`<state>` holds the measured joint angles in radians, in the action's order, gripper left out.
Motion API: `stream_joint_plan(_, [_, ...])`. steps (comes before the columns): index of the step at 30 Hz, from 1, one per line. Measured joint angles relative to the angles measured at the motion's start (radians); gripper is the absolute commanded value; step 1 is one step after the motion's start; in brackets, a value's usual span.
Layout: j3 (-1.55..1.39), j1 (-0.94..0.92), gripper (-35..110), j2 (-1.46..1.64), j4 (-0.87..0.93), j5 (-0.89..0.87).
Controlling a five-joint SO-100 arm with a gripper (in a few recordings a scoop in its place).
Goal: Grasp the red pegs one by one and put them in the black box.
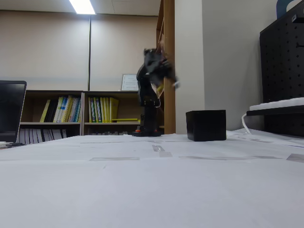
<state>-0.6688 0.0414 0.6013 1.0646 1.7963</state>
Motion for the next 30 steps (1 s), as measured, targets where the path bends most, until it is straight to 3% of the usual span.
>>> stream_joint_plan(5, [0.405, -0.003, 0, -0.357, 0.005, -0.003])
stream_joint_plan(10, [0.552, 0.006, 0, -0.578, 0.106, -0.003])
stream_joint_plan(30, [0.632, -0.009, 2, -0.732, 0.222, -0.037])
